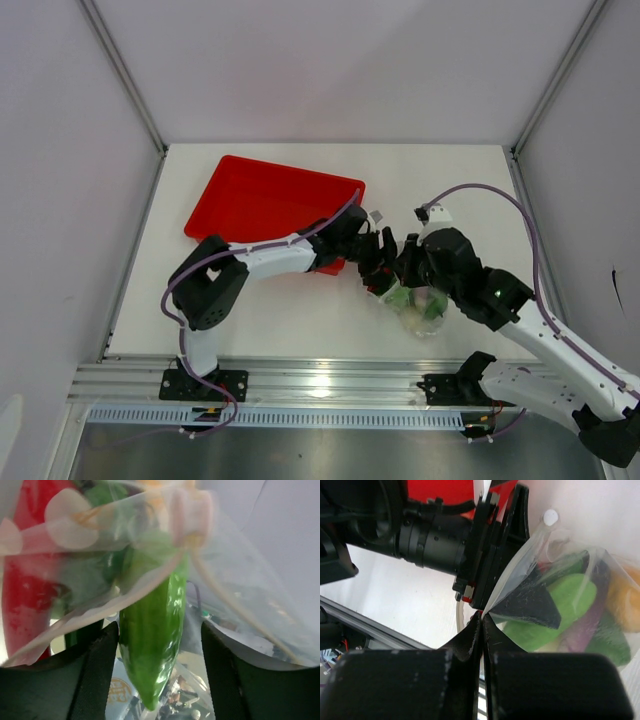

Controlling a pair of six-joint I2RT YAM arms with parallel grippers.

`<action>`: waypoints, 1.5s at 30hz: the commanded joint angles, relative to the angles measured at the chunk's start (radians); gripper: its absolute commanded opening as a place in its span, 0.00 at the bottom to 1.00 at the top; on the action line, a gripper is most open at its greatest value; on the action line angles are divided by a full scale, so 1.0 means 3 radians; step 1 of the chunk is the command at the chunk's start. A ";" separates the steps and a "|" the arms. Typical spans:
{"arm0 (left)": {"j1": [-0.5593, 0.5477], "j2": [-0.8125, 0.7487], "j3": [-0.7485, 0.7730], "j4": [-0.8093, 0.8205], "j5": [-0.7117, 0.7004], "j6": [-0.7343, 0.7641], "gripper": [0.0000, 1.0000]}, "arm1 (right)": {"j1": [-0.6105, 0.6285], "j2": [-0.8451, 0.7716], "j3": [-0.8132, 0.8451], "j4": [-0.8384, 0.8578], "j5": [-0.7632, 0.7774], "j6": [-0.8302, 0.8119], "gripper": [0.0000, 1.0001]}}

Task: Place the food in the zip-top bag and seal the zipper
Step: Place the fake vegetable in the zipper food storage bag.

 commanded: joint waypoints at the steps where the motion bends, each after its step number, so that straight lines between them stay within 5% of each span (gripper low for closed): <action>1: -0.0040 -0.0210 -0.0121 0.0184 0.0029 0.0071 0.69 | 0.0027 0.0019 0.0219 0.0004 0.0108 0.0072 0.00; 4: -0.0040 -0.0179 -0.0122 0.0271 0.0218 0.0091 0.84 | 0.0027 0.0024 0.0245 -0.0012 0.0087 0.0087 0.00; 14: -0.0045 -0.0246 -0.0193 0.0395 0.0300 0.0204 0.87 | 0.0022 0.0054 0.0306 -0.0119 0.0077 0.0113 0.00; 15: -0.0045 -0.0246 -0.0178 0.0374 0.0305 0.0234 0.98 | 0.0027 0.0060 0.0316 -0.0134 0.0092 0.0108 0.00; 16: -0.0045 -0.0246 -0.0173 0.0349 0.0316 0.0290 0.99 | 0.0022 0.0060 0.0337 -0.0165 0.0097 0.0108 0.00; 31: -0.0040 -0.0368 -0.0162 0.0333 0.0418 0.0536 0.99 | 0.0022 0.0080 0.0342 -0.0247 0.0174 0.0138 0.00; 45: -0.0040 -0.0900 -0.0402 0.0185 0.0199 0.1359 0.99 | 0.0027 0.0044 0.0398 -0.0329 0.0220 0.0174 0.00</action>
